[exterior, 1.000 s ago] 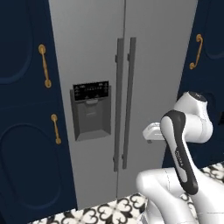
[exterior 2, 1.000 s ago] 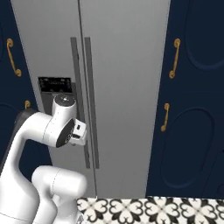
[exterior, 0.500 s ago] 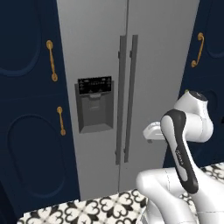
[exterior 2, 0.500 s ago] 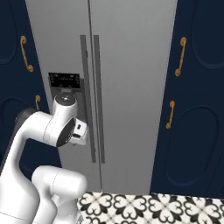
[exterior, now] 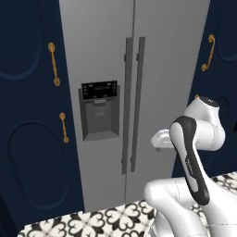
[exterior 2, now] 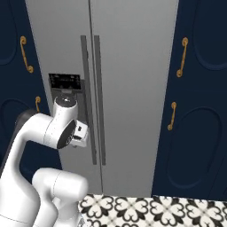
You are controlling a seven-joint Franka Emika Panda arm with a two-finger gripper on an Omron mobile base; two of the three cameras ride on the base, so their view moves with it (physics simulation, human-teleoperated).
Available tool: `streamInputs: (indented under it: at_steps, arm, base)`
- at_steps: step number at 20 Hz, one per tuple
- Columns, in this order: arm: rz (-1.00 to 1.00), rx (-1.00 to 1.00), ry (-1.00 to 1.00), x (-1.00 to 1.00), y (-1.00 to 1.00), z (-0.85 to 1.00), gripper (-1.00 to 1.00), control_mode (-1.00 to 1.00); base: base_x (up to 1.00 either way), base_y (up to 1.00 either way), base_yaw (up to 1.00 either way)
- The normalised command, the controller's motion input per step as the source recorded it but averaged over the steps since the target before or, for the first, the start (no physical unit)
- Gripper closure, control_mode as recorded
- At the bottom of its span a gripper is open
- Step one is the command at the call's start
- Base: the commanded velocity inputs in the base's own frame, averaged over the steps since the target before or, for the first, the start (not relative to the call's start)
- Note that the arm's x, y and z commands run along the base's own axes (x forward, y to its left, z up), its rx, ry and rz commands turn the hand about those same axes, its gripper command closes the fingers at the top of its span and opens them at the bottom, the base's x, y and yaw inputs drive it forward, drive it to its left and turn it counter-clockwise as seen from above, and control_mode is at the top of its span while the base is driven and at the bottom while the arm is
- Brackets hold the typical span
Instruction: Grab a lemon wedge from the fridge and one ice cube from the ice bowl, and put them in the glass of lemonade.
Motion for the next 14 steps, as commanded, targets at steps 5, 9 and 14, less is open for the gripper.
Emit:
streamInputs:
  at_steps: [5, 9, 14]
  arm:
    - [0.0, 0.0, 0.0, 0.0, 0.0, 0.0, -1.0, 1.0]
    - [0.0, 0.0, -0.03, 0.01, -0.05, 0.0, -1.0, -1.0]
    - [-0.04, 0.0, -0.13, 0.42, -0.23, 0.06, -1.0, -1.0]
  base:
    - [-0.01, -0.18, 0.0]
    - [0.0, -0.01, 0.0]
    - [0.0, 0.0, 0.0]
